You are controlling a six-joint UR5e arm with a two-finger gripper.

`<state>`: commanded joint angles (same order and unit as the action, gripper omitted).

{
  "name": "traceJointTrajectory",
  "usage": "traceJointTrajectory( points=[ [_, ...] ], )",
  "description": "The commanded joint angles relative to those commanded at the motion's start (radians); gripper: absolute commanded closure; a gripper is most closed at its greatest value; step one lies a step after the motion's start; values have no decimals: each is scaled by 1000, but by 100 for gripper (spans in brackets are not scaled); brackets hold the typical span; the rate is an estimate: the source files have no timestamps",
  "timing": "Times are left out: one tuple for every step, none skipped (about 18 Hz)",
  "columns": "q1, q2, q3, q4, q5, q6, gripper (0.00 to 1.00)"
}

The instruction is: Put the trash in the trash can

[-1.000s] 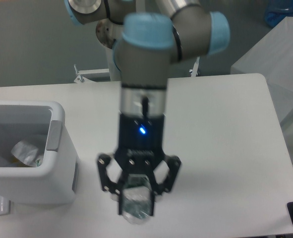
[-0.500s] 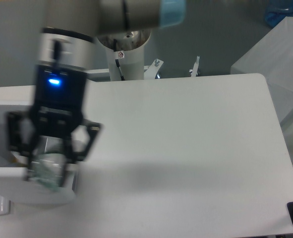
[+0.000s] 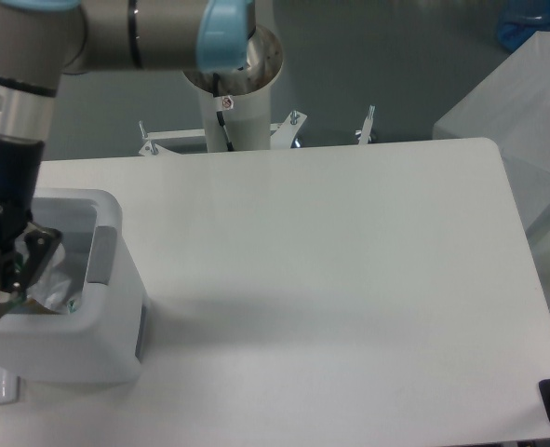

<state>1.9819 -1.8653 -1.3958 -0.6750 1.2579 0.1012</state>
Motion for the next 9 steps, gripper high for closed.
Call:
traceJointTrajectory(
  points=[
    [-2,3,-8,0,-2,3,43],
    [-11,6,-12,0,-2,6,41],
    [-20,9,-18,0,-2,8,31],
    [-21,11,-20,0,0,9,21],
    [-22,15,-23,-2,0,23,11],
    [-22,18,-32,0,0,35,0],
    [-22,21,-31,0,-2,34,0],
    [-15,34,-34,0,-14,31,0],
    [-9,34,-37,0,-20,32,0]
  ],
)
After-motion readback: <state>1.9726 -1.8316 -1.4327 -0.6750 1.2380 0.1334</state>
